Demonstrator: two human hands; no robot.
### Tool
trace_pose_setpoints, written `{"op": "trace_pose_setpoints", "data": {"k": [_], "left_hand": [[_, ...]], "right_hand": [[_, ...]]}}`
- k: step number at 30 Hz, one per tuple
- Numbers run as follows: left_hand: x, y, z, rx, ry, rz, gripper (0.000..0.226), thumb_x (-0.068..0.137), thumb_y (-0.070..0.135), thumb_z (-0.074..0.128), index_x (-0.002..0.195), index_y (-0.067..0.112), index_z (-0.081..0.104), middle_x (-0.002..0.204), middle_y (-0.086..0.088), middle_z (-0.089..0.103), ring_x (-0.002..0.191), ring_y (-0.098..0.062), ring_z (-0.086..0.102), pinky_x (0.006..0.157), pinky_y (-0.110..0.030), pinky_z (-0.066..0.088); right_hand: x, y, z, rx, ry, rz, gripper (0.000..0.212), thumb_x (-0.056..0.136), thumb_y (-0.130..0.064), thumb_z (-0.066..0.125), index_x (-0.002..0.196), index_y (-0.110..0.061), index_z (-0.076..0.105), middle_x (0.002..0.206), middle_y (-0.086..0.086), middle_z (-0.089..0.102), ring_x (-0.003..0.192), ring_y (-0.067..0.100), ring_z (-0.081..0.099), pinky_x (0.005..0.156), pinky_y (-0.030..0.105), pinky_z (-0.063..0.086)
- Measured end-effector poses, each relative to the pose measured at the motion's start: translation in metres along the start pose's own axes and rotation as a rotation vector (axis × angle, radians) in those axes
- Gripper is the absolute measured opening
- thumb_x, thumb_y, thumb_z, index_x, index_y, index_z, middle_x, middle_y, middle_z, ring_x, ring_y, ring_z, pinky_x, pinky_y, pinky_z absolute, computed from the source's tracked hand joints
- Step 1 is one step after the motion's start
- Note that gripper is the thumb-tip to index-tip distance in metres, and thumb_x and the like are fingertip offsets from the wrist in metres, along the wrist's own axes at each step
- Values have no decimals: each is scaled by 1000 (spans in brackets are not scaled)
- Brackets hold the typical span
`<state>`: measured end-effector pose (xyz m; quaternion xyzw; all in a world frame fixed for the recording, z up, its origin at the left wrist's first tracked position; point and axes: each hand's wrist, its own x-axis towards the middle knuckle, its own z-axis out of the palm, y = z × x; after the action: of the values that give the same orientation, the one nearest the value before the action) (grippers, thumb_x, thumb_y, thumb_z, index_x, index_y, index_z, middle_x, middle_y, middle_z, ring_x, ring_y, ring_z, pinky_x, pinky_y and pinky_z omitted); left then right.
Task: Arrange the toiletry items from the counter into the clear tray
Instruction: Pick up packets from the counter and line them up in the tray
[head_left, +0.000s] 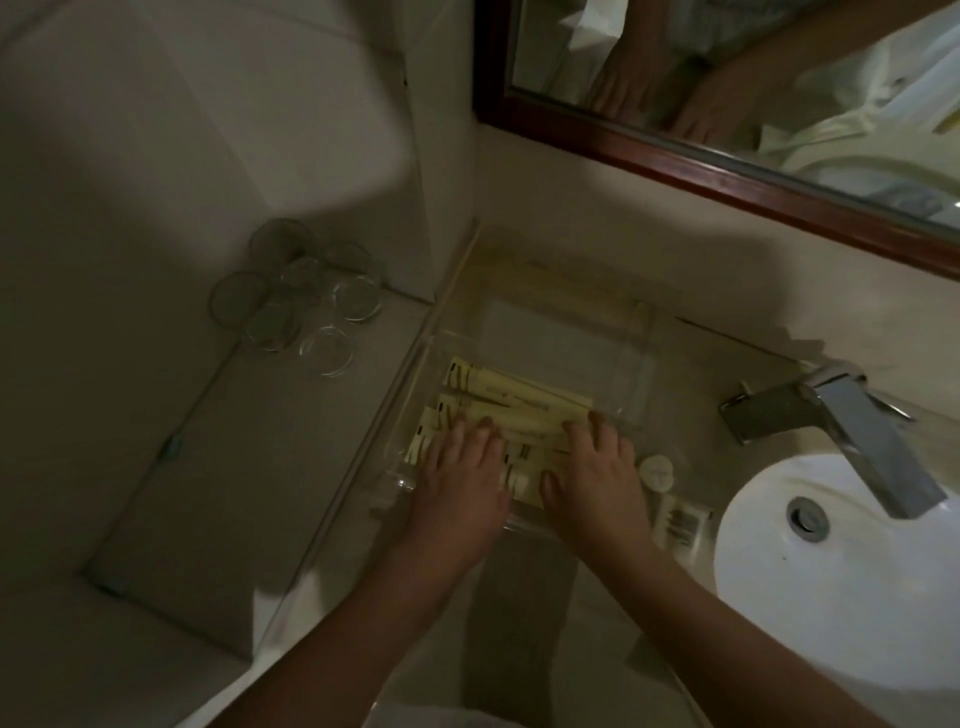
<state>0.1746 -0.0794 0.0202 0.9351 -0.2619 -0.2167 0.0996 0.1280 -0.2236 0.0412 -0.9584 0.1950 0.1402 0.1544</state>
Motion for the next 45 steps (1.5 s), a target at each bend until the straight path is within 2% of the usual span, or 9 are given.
{"op": "trace_pose_setpoints", "data": {"k": [4, 9, 15, 22, 29, 35, 39, 42, 45], "left_hand": [[-2, 0, 9, 16, -51, -49, 60, 97, 41, 31, 150, 21, 13, 162, -1, 1, 148, -28, -4, 119, -48, 7], [-1, -3, 11, 7, 18, -124, 63, 95, 46, 36, 150, 23, 14, 161, -9, -5, 146, -35, 2, 116, -49, 12], [7, 1, 15, 26, 129, -244, 63, 91, 53, 42, 143, 20, 33, 150, -18, 27, 135, -37, 27, 106, -53, 27], [9, -2, 18, 67, 106, -143, 63, 93, 49, 34, 149, 23, 18, 155, -17, 19, 140, -37, 21, 114, -50, 19], [6, 2, 14, 101, 44, -111, 73, 91, 43, 46, 150, 26, 7, 160, -12, -1, 146, -35, 2, 118, -52, 8], [12, 9, 12, 126, 53, -91, 70, 90, 40, 46, 149, 28, 10, 159, -7, 9, 144, -35, 10, 117, -51, 12], [15, 11, 13, 74, 99, -111, 58, 92, 47, 36, 145, 27, 24, 157, -8, 18, 143, -34, 16, 116, -51, 16], [18, 16, 14, 73, 140, -86, 55, 91, 47, 38, 141, 25, 30, 157, -10, 18, 144, -34, 13, 116, -52, 16], [22, 22, 18, 104, 112, -12, 64, 91, 49, 39, 147, 27, 20, 160, -8, 11, 146, -34, 5, 117, -53, 13]], "right_hand": [[2, -11, 2, 153, -83, 117, 66, 87, -34, 56, 141, -6, 32, 144, 21, 34, 125, 38, 37, 105, 41, 34], [11, -20, 3, 296, -91, 215, 71, 88, -34, 55, 147, -5, 26, 141, 20, 40, 127, 38, 35, 107, 43, 30], [16, -23, 6, 315, -109, 244, 74, 86, -35, 56, 148, -7, 27, 149, 21, 30, 133, 39, 29, 111, 43, 26], [21, -24, 6, 365, -108, 252, 75, 86, -35, 58, 148, -8, 27, 149, 19, 30, 135, 38, 26, 112, 42, 25], [20, -25, 9, 327, -130, 215, 71, 88, -37, 54, 148, -11, 29, 153, 18, 24, 139, 36, 21, 114, 41, 23], [17, -22, 6, 207, -128, 184, 62, 87, -40, 52, 142, -14, 39, 148, 19, 33, 131, 37, 31, 108, 43, 29], [1, 4, -1, 252, 61, 93, 42, 85, -32, 57, 126, -22, 58, 129, 6, 53, 120, 26, 43, 100, 39, 37], [-19, 47, -8, 362, 299, 185, 19, 88, -25, 59, 106, -24, 64, 106, -2, 59, 101, 15, 51, 85, 30, 43], [-23, 91, -8, 358, 320, 317, 32, 87, -25, 62, 118, -22, 59, 114, 3, 59, 104, 20, 54, 85, 33, 46]]}}
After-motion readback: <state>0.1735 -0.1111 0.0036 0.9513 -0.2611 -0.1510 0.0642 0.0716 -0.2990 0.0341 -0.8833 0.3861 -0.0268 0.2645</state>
